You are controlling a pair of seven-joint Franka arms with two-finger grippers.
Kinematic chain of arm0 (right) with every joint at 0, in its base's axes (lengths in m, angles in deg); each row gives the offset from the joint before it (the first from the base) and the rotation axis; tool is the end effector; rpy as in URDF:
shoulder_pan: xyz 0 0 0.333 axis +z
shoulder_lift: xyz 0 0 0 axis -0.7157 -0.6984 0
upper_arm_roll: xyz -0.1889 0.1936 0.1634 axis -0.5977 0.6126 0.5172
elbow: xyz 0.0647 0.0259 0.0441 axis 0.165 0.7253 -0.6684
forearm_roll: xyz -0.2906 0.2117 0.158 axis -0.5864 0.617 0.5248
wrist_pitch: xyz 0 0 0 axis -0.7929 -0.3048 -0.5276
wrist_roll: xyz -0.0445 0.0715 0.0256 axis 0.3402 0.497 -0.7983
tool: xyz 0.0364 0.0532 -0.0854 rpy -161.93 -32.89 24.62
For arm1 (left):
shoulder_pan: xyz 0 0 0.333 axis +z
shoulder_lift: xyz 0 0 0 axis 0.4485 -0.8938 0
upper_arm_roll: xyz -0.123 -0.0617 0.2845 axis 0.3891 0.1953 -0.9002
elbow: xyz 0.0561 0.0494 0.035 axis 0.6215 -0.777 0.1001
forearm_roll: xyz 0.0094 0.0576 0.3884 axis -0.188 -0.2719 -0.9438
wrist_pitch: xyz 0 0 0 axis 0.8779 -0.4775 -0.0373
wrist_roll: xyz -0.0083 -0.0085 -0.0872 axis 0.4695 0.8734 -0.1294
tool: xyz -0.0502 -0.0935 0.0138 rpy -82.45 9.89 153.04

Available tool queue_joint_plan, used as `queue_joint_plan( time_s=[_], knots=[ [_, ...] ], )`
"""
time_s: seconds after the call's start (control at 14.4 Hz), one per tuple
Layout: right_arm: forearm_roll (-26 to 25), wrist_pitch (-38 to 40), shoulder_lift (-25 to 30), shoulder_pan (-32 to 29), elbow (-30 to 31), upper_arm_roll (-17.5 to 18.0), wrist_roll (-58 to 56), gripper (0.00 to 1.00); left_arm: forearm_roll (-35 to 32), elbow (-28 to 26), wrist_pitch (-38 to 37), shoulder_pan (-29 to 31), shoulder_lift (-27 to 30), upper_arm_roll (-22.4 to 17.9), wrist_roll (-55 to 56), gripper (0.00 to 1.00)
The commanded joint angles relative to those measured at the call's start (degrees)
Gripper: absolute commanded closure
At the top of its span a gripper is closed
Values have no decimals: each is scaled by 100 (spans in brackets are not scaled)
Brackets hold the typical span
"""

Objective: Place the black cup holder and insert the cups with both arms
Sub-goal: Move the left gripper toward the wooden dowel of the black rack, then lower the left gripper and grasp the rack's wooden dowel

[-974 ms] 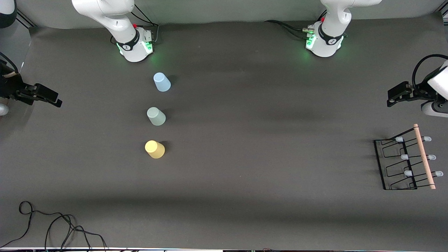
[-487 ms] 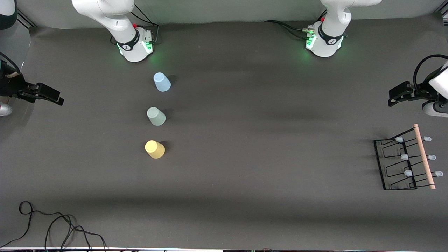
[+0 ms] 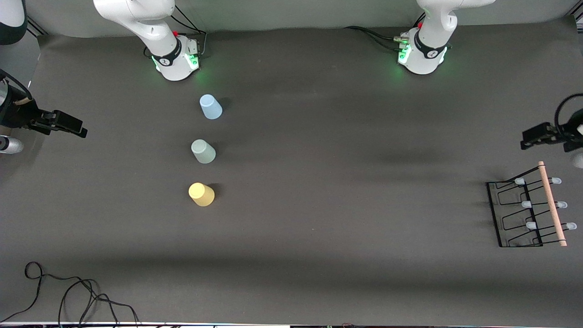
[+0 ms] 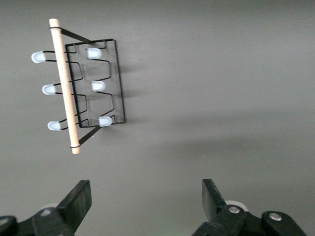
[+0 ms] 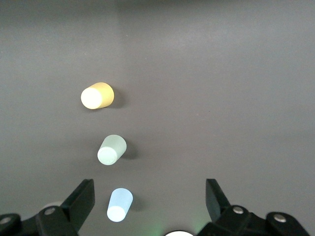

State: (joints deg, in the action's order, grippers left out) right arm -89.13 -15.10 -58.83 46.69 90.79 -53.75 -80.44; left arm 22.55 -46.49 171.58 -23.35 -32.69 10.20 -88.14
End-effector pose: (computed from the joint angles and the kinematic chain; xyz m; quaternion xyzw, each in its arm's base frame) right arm 0.5473 -0.0119 0.6072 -0.9969 0.0676 0.0409 0.0055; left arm 0.5880 0.0669 0.5594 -0.9987 0.0352 0.0343 0.0118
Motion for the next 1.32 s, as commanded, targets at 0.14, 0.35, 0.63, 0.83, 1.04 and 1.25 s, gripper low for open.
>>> queue_joint_plan(
  time_s=[0.14, 0.35, 0.63, 0.83, 1.04, 1.25],
  knots=[
    [102, 28, 50, 33, 23, -24, 86, 0, -267, 340, 491, 504, -796, 19, -545, 4],
    [102, 28, 50, 33, 23, -24, 86, 0, -275, 341, 1115, 829, -1262, 19, -616, 8],
    [102, 28, 50, 33, 23, -24, 86, 0, -275, 280, 1818, 1014, -1816, 19, -687, 15],
    [102, 28, 50, 33, 23, -24, 86, 0, -275, 226, 1943, 1199, -2037, 19, -687, 25],
    [102, 37, 50, 33, 23, -24, 77, 0, -275, 218, 2101, 1191, -2204, 19, -696, 28],
    [102, 37, 50, 24, 23, -24, 77, 0, -275, 226, 2172, 1182, -2300, 28, -696, 31]
  ],
)
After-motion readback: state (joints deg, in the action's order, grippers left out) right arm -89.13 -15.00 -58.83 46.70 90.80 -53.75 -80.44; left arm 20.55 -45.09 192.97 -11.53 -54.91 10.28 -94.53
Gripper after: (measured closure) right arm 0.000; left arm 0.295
